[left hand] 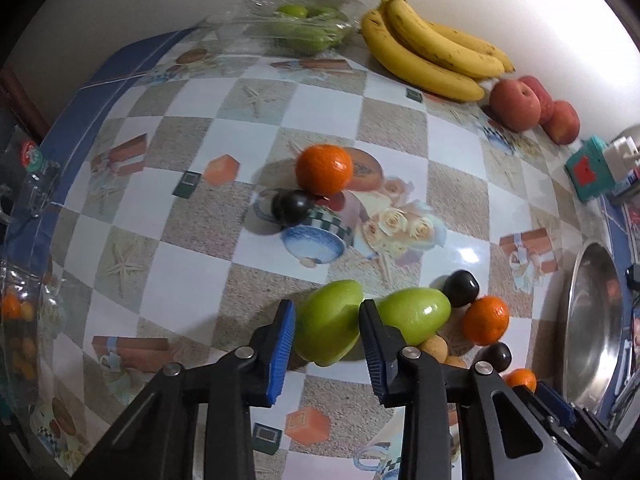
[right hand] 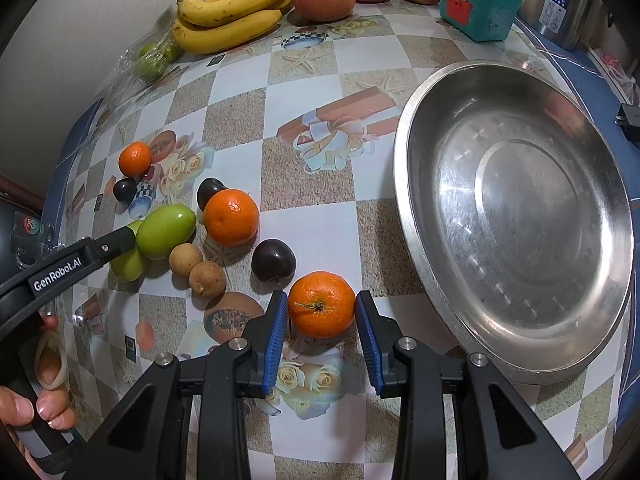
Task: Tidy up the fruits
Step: 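Close the right tool on a tangerine while the left tool grasps a green mango, then lift the tangerine with the right tool over the steel bowl while the left tool holds the mango, then hold the tangerine above the bowl with the right tool while the left tool lifts the mango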
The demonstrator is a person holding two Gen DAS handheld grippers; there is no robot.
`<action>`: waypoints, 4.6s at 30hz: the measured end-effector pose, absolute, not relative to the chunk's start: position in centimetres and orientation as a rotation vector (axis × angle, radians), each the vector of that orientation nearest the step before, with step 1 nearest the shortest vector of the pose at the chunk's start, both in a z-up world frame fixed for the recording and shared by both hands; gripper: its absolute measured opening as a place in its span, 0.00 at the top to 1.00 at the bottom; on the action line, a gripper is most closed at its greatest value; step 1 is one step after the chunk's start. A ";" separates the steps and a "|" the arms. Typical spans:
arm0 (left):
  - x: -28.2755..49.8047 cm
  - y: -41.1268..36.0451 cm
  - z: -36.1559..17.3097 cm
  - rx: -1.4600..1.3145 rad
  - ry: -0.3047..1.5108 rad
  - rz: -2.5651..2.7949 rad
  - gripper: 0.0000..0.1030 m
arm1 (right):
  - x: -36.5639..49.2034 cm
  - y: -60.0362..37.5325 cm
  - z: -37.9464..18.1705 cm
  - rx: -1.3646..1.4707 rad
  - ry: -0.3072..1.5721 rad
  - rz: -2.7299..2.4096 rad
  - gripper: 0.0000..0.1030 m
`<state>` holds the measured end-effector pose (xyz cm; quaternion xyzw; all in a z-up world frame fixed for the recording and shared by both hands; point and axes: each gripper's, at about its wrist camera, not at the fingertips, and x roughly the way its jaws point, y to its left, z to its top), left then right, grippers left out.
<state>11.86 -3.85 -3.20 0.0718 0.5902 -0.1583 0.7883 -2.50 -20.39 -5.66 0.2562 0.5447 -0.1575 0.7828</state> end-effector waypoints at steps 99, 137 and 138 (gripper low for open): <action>10.7 -4.1 1.2 0.056 1.183 -0.393 0.63 | -6.1 -24.8 -1.6 0.660 1.011 -0.441 0.66; 10.0 -7.6 -2.0 0.096 1.251 -0.532 0.51 | -10.4 -29.5 -4.2 0.789 1.015 -0.603 0.66; 9.7 -8.1 -2.2 0.116 1.251 -0.538 0.50 | -10.4 -29.5 -4.2 0.788 1.017 -0.603 0.66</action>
